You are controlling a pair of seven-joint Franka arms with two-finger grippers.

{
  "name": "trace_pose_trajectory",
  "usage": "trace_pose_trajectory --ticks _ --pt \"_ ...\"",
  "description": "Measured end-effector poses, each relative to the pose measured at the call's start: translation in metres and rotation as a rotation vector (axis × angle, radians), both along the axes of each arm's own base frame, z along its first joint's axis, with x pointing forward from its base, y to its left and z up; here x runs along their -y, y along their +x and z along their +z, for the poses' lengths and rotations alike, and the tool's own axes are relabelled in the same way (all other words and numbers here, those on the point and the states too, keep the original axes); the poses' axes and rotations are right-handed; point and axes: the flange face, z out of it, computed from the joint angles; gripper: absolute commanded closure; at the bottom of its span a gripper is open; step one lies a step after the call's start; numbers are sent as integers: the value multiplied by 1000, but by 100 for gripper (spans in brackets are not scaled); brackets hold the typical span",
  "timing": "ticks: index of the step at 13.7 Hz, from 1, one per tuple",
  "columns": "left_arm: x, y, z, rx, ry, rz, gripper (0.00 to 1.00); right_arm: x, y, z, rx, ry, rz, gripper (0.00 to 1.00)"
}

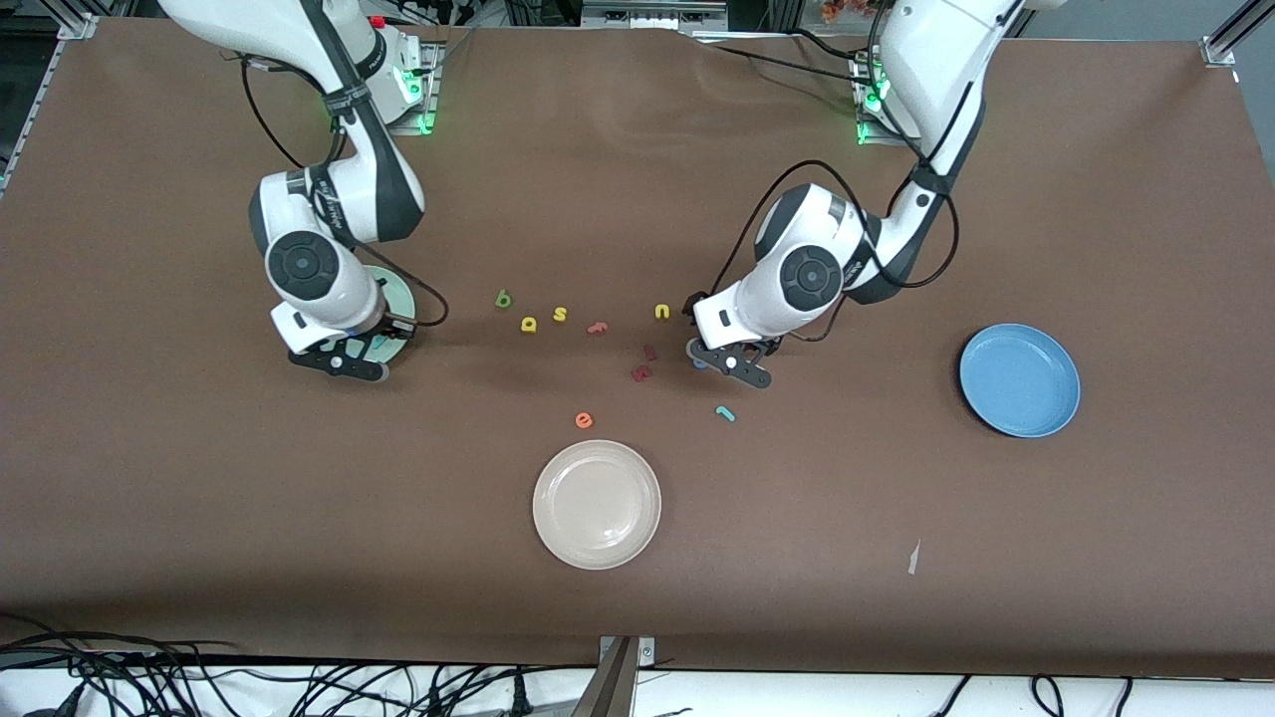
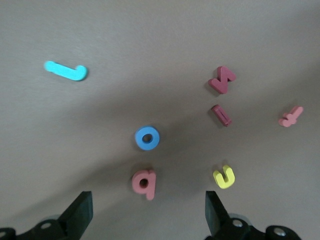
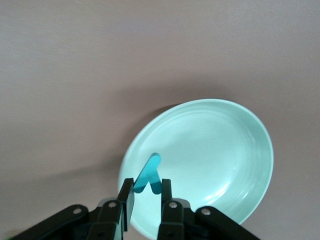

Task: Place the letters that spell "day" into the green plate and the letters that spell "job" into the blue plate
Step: 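Release the teal Y onto the green plate with the right gripper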

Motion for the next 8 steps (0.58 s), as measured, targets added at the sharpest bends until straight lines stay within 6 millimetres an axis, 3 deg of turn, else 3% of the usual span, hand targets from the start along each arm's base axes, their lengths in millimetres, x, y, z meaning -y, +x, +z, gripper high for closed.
trace_pose_trajectory --ticks 1,3,5,7,8 --pt "3 -2 -9 0 3 2 1 6 -7 -12 17 7 8 0" --pt "6 -4 -22 3 11 12 1 10 -22 -31 31 16 16 0" --pt "4 -5 -29 -3 19 15 1 7 -25 -33 34 19 18 0" --pt "0 -4 -36 -6 32 18 1 -10 -29 -27 43 27 -9 0" --pt "-1 -4 -40 -9 39 19 1 -30 -35 -25 52 33 -44 0"
